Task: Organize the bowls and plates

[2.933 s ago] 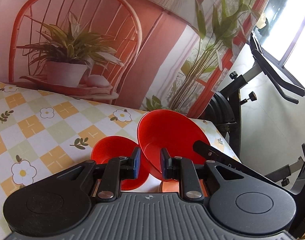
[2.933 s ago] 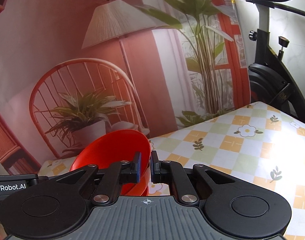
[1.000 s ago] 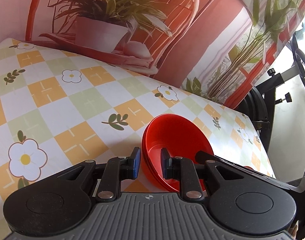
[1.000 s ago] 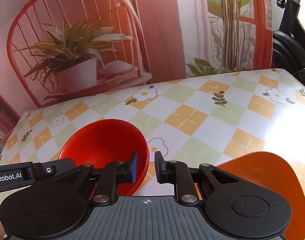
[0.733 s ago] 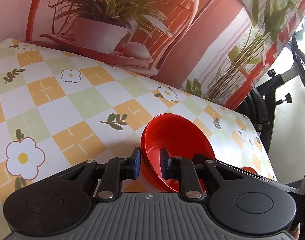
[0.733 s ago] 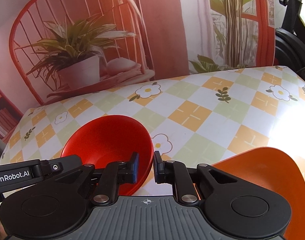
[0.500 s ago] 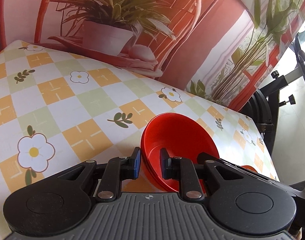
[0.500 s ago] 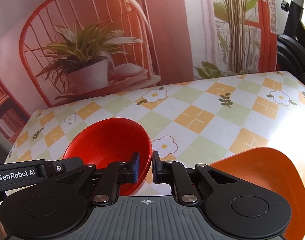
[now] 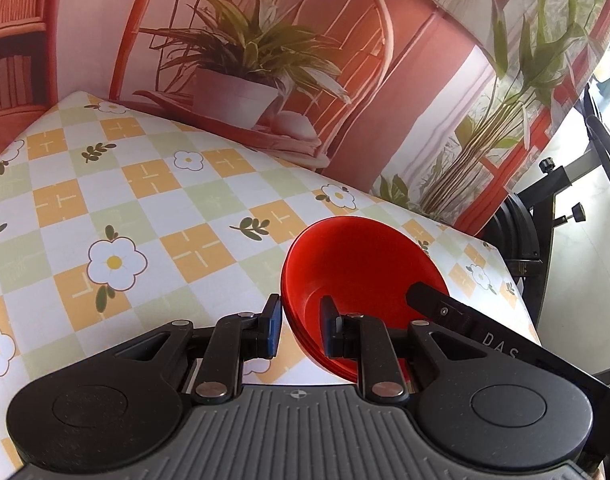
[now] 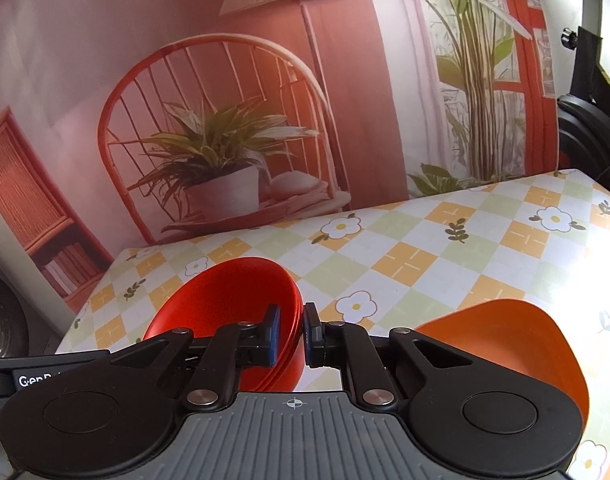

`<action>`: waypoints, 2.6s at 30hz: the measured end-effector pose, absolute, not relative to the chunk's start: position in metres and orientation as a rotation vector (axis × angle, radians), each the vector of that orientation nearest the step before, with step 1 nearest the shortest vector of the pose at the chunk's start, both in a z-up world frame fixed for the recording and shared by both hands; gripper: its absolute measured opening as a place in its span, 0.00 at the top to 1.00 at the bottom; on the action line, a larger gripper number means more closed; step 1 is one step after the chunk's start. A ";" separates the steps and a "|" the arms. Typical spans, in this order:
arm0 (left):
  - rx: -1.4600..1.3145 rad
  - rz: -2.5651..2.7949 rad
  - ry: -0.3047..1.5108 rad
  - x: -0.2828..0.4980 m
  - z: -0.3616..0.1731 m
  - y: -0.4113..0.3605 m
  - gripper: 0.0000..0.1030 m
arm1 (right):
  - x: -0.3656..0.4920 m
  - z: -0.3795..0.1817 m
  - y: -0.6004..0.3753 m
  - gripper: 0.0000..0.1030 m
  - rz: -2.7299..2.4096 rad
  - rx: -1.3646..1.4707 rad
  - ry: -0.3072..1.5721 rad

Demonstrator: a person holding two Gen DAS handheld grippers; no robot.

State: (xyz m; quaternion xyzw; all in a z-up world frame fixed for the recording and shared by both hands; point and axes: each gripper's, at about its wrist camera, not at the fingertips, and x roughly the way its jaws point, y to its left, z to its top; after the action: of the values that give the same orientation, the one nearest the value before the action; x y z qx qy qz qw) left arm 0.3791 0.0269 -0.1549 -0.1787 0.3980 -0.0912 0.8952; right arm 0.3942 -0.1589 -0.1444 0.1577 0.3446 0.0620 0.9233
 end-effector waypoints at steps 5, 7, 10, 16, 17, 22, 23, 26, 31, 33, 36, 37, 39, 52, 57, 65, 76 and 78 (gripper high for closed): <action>-0.337 -0.198 0.821 0.361 -0.147 0.020 0.79 | 0.377 -0.137 -0.167 0.90 0.129 0.351 0.692; -0.334 -0.199 0.824 0.355 -0.146 0.019 0.79 | 0.370 -0.136 -0.171 0.90 0.130 0.359 0.689; -0.326 -0.205 0.824 0.346 -0.144 0.016 0.79 | 0.359 -0.136 -0.176 0.90 0.131 0.367 0.685; -0.299 -0.227 0.829 0.335 -0.142 0.002 0.79 | 0.344 -0.134 -0.193 0.90 0.114 0.401 0.678; -0.294 -0.231 0.830 0.334 -0.141 0.000 0.79 | 0.342 -0.134 -0.195 0.90 0.111 0.406 0.675; -0.269 -0.252 0.838 0.329 -0.142 -0.012 0.79 | 0.331 -0.131 -0.209 0.90 0.095 0.435 0.649; -0.265 -0.255 0.840 0.329 -0.142 -0.014 0.79 | 0.329 -0.130 -0.212 0.90 0.092 0.441 0.645; -0.248 -0.263 0.845 0.326 -0.143 -0.020 0.79 | 0.325 -0.130 -0.219 0.90 0.086 0.460 0.633; -0.224 -0.277 0.858 0.328 -0.144 -0.028 0.79 | 0.320 -0.134 -0.231 0.90 0.073 0.491 0.623; -0.215 -0.286 0.864 0.329 -0.145 -0.033 0.79 | 0.319 -0.136 -0.237 0.90 0.066 0.506 0.620; -0.201 -0.301 0.868 0.331 -0.145 -0.040 0.79 | 0.317 -0.140 -0.247 0.90 0.053 0.526 0.614; -0.196 -0.306 0.869 0.332 -0.145 -0.043 0.79 | 0.316 -0.142 -0.250 0.90 0.046 0.531 0.613; -0.186 -0.319 0.877 0.335 -0.146 -0.049 0.79 | 0.315 -0.144 -0.257 0.90 0.033 0.541 0.612; -0.154 -0.420 0.936 0.359 -0.165 -0.091 0.79 | 0.304 -0.170 -0.306 0.90 -0.074 0.612 0.596; -0.125 -0.421 0.941 0.363 -0.169 -0.097 0.79 | 0.304 -0.180 -0.312 0.90 -0.076 0.619 0.606; -0.082 -0.410 0.962 0.369 -0.179 -0.102 0.79 | 0.307 -0.190 -0.312 0.90 -0.070 0.621 0.627; -0.070 -0.386 0.969 0.367 -0.184 -0.100 0.79 | 0.309 -0.194 -0.307 0.90 -0.048 0.615 0.661; -0.069 -0.387 0.966 0.366 -0.184 -0.100 0.79 | 0.308 -0.194 -0.306 0.90 -0.049 0.613 0.661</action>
State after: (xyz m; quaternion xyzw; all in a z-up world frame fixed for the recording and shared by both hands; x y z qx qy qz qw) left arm 0.3663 -0.0998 -0.1842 -0.0329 0.4612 -0.1848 0.8672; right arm 0.3085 -0.3063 -0.1941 0.2962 0.3193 -0.0235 0.8999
